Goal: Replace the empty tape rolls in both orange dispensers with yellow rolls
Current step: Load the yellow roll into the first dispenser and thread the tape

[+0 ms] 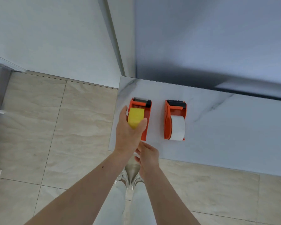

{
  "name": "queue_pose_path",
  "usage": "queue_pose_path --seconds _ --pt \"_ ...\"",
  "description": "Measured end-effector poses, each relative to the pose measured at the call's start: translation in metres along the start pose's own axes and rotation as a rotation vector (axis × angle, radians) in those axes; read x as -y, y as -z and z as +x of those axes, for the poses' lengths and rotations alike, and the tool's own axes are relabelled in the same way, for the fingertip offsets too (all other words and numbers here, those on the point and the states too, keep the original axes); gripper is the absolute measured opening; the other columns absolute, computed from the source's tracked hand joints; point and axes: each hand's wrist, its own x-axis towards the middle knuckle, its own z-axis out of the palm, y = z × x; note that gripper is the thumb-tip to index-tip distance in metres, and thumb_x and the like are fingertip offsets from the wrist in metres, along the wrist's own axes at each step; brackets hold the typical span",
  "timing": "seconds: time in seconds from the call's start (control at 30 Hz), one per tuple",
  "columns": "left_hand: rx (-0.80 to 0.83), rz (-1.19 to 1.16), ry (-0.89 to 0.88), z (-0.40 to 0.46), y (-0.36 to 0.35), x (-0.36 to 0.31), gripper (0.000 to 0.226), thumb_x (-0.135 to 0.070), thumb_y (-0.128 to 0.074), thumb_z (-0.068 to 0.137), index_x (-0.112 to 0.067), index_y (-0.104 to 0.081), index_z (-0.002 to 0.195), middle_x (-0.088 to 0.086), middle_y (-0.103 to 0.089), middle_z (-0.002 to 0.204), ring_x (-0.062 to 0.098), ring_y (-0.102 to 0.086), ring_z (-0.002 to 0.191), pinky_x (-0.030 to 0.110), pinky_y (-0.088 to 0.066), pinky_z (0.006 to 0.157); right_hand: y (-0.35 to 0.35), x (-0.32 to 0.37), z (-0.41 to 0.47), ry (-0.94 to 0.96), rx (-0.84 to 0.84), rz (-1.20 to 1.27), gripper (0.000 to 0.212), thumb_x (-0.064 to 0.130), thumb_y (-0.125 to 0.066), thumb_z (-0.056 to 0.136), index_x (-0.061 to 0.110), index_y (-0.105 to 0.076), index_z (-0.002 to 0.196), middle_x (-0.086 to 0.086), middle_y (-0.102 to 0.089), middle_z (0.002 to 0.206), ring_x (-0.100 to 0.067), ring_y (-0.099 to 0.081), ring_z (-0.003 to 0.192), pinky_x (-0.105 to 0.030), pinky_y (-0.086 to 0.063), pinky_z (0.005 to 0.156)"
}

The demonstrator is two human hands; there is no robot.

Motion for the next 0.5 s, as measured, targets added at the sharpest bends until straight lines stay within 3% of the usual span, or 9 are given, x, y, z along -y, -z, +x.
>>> queue_pose_path --seconds 0.13,0.27,0.5 --pt "0.083 -0.047 0.006 -0.007 -0.002 0.017 0.082 -0.027 -0.073 0.088 -0.023 -0.025 0.154 -0.004 -0.061 0.123 0.011 -0.062 0.112 0.038 -0.053 0.101 0.005 -0.007 0.002 0.036 -0.023 -0.054 0.024 0.010 -0.061 0.090 0.019 -0.075 0.073 -0.003 -0.077 0.084 -0.020 -0.069 0.087 -0.030 -0.052 0.076" --pt "0.087 -0.083 0.027 -0.007 -0.003 0.027 0.090 -0.043 -0.071 0.077 -0.028 -0.025 0.153 0.001 -0.057 0.136 0.018 -0.060 0.122 0.044 -0.051 0.103 0.007 -0.005 0.001 0.050 -0.015 -0.077 0.028 0.009 -0.059 0.094 0.021 -0.072 0.072 0.005 -0.074 0.076 -0.010 -0.065 0.076 -0.022 -0.047 0.064" --pt "0.058 -0.111 0.001 -0.002 -0.003 0.039 0.081 -0.039 -0.072 0.081 -0.029 -0.030 0.149 0.005 -0.061 0.131 0.018 -0.062 0.117 0.043 -0.052 0.102 0.003 -0.009 0.010 0.085 -0.025 -0.137 0.028 0.009 -0.056 0.092 0.013 -0.071 0.069 0.008 -0.063 0.057 -0.009 -0.052 0.057 -0.023 -0.041 0.057"
